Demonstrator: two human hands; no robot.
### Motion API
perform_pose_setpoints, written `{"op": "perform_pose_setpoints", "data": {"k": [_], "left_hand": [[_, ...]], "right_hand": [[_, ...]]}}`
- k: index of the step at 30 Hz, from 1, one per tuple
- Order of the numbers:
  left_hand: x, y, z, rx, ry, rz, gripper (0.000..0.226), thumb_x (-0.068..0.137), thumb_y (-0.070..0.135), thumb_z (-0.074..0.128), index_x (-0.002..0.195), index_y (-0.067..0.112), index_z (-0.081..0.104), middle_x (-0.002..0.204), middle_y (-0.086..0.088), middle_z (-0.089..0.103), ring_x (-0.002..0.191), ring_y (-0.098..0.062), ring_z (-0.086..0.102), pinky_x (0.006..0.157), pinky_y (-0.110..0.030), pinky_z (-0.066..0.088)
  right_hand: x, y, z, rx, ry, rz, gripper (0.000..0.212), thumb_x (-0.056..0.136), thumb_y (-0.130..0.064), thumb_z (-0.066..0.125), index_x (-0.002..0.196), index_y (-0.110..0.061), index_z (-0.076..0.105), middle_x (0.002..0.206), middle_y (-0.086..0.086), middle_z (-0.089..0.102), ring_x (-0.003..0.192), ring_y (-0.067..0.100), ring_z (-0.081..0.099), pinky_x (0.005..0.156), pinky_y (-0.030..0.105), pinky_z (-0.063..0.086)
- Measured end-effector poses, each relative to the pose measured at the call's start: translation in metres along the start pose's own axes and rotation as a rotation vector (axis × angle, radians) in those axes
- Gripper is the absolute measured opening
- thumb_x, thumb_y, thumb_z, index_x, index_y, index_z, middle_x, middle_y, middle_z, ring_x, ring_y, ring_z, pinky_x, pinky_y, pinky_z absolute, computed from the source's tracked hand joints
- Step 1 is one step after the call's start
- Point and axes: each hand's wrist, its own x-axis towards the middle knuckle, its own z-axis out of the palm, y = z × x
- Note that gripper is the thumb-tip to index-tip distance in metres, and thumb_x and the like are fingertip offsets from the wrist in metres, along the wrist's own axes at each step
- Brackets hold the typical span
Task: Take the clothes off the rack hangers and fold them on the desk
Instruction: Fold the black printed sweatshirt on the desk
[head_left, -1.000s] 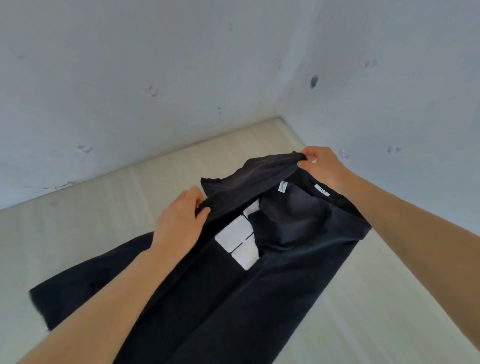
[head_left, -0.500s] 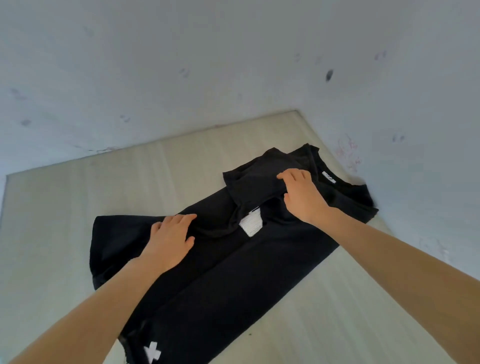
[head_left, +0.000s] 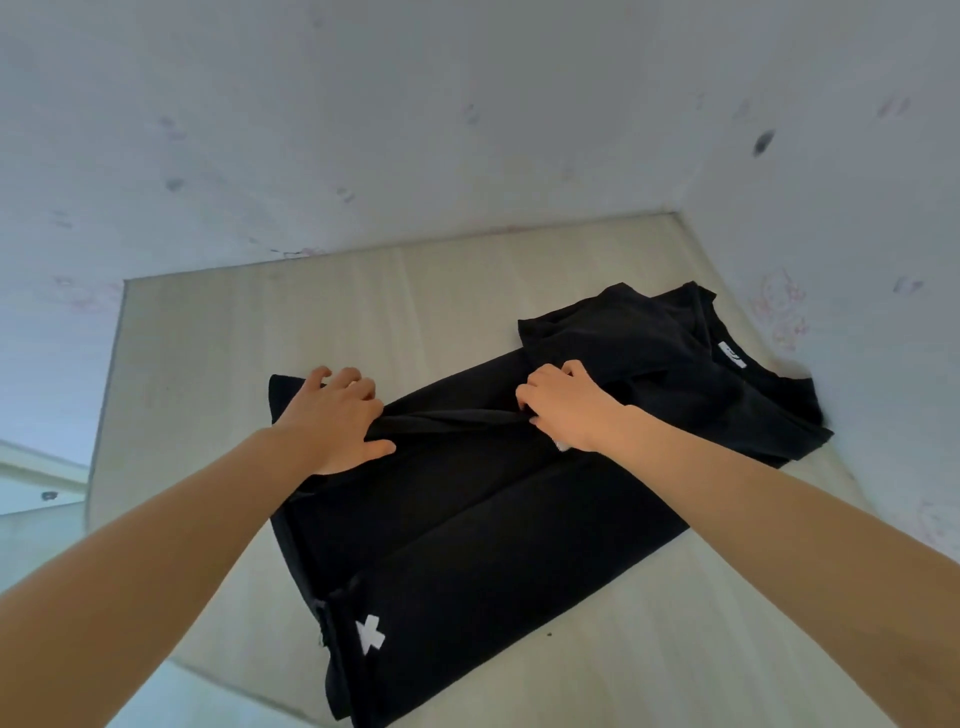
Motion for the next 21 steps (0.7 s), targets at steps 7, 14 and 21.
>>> {"op": "perform_pose_setpoints", "data": {"k": [7, 14, 21], "left_hand": [[-0.042, 0.011, -0.003, 0.042, 0.197, -0.020, 0.036, 0.092, 0.026, 0.048, 0.127, 0.021, 0.044, 0.110, 0.002, 0.052, 0.095, -0.018, 0.054, 0.086, -0.031, 0.042], [-0.081, 0.057, 0.032, -0.104, -0.096, -0.075, 0.068, 0.093, 0.018, 0.058, 0.147, 0.022, 0.017, 0.105, -0.001, 0.057, 0.092, -0.020, 0.060, 0.079, -0.032, 0.048], [-0.068, 0.073, 0.028, -0.226, 0.026, -0.056, 0.048, 0.096, 0.025, 0.054, 0.138, 0.020, 0.032, 0.117, 0.001, 0.053, 0.094, -0.014, 0.058, 0.084, -0.030, 0.051]], "right_hand": [[-0.023, 0.006, -0.003, -0.130, 0.137, 0.004, 0.043, 0.090, -0.023, 0.060, 0.130, -0.022, 0.045, 0.128, 0.006, 0.047, 0.117, 0.026, 0.041, 0.096, 0.041, 0.033], [-0.060, -0.007, 0.024, 0.065, -0.025, -0.064, 0.058, 0.098, -0.017, 0.048, 0.150, -0.025, 0.026, 0.154, 0.002, 0.026, 0.141, 0.020, 0.027, 0.110, 0.035, 0.033], [-0.065, 0.001, 0.017, 0.152, 0.117, -0.052, 0.044, 0.100, -0.021, 0.046, 0.143, -0.020, 0.041, 0.146, 0.003, 0.040, 0.134, 0.019, 0.037, 0.105, 0.032, 0.041]]}}
